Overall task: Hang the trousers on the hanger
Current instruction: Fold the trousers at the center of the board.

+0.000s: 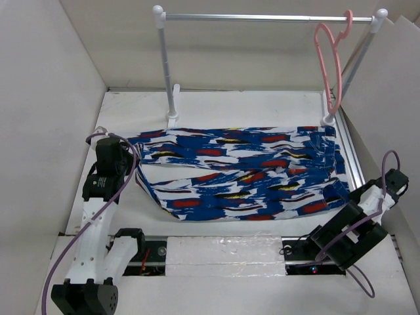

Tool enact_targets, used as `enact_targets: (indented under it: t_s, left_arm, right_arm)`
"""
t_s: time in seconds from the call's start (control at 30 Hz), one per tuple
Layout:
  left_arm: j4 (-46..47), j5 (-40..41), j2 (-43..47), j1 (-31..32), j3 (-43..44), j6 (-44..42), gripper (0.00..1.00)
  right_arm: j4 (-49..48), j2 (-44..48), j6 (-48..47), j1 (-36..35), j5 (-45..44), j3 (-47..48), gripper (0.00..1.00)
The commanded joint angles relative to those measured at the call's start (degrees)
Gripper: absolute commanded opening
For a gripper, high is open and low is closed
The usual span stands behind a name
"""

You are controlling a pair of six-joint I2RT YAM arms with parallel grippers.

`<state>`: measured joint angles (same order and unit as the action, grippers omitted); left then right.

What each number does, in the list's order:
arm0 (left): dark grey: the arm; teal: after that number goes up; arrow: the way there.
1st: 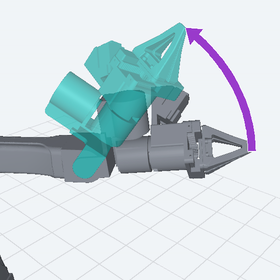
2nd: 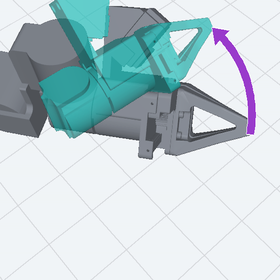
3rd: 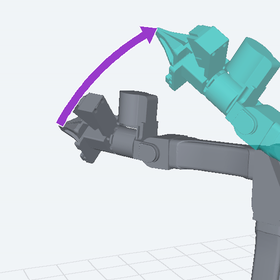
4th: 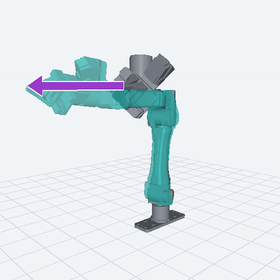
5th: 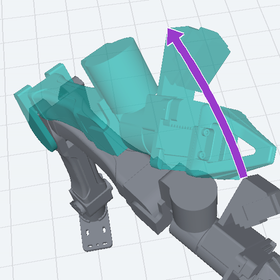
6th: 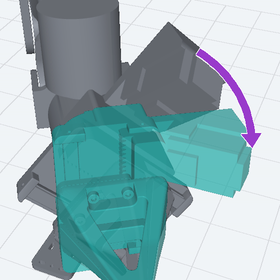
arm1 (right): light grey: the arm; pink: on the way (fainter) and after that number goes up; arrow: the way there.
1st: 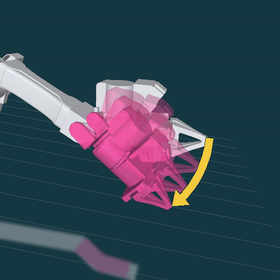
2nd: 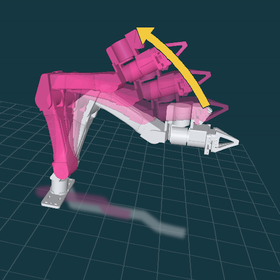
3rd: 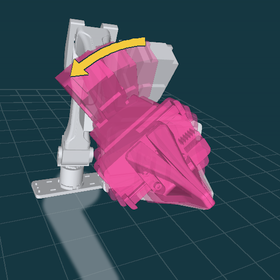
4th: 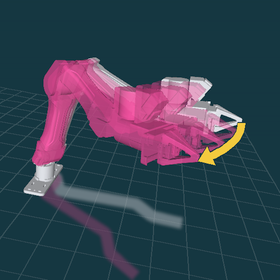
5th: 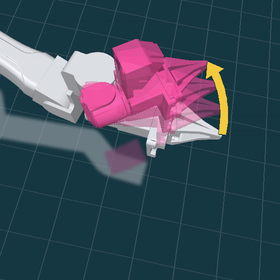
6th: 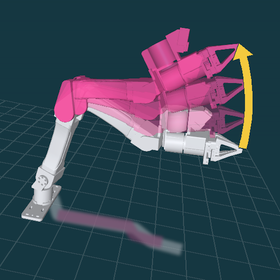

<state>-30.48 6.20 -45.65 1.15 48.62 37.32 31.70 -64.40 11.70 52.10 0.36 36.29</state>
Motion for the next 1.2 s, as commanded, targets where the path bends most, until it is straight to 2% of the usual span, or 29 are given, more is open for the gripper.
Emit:
enact_targets:
  t_s: [0.0, 0.1, 0.4, 0.5, 0.6, 0.67, 0.7, 0.73, 0.77, 0.83, 0.87, 1.0, 1.07, 1.17]
  left_arm:
    - [1.91, -0.57, 0.12, 0.26, 1.66, -0.41, 0.0]
    - [2.61, -0.13, 0.21, 0.26, 0.25, -0.49, 0.0]
    - [1.47, 7.33, 1.17, 0.26, -0.45, -1.29, 0.0]
    - [2.44, 9.62, 2.14, -0.35, -1.94, -2.07, 0.0]
    - [2.18, 11.38, 2.93, -0.36, -3.26, -2.51, 0.0]
    - [2.88, 11.99, 3.28, -1.05, -3.88, -2.52, 0.0]
    - [2.79, 12.26, 2.41, -1.67, -3.01, -2.69, 0.0]
    - [2.45, 12.78, 1.8, -2.28, -2.31, -2.69, 0.0]
    - [1.4, 13.4, 1.01, -2.81, -1.35, -2.69, 0.0]
    - [-0.19, 16.73, -1.19, -2.82, 2.17, -2.69, 0.0]
    - [-1.59, 17.96, -1.72, -2.82, 3.57, -2.69, 0.0]
    - [-3.27, 24.38, -5.83, -2.82, 7.88, -2.43, 0.0]
    - [-2.58, 24.39, -8.49, -2.82, 8.6, -1.55, 0.0]
    - [0.23, 23.43, -14.27, -2.82, 6.93, 0.37, 0.0]
  right_arm:
    - [-2.79, -2.56, -4.05, 2.3, 6.12, 0.26, 0.53]
    - [-4.46, -6.7, -6.16, 2.31, 8.33, 0.97, 0.53]
    - [-10.16, -7.75, -7.05, 2.31, 15.18, 0.71, 0.53]
    - [-10.61, -9.33, -7.31, 2.31, 14.59, 0.36, 0.52]
    - [-9.73, -12.85, -8.71, 2.31, 12.65, 0.36, 0.46]
    - [-10.34, -13.21, -8.89, 2.31, 12.65, 0.53, 0.36]
    - [-9.82, -13.12, -8.89, 2.31, 11.6, 0.97, 0.29]
    - [-8.95, -13.12, -8.89, 2.31, 10.98, 1.49, 0.07]
    - [-7.46, -12.25, -8.98, 2.92, 10.8, 1.93, 0.0]
    - [-4.65, -9.62, -9.07, 3.79, 10.1, 4.48, 0.0]
    - [0.15, -8.04, -9.15, 3.11, 9.14, 6.23, 0.0]
    - [6.09, -5.74, -6.34, -1.01, 5.97, 12.13, 0.0]
    - [7.5, -6.7, -7.57, -1.03, 5.44, 15.91, 0.0]
    - [8.54, -12.13, -10.9, -5.41, 3.34, 23.6, 0.0]
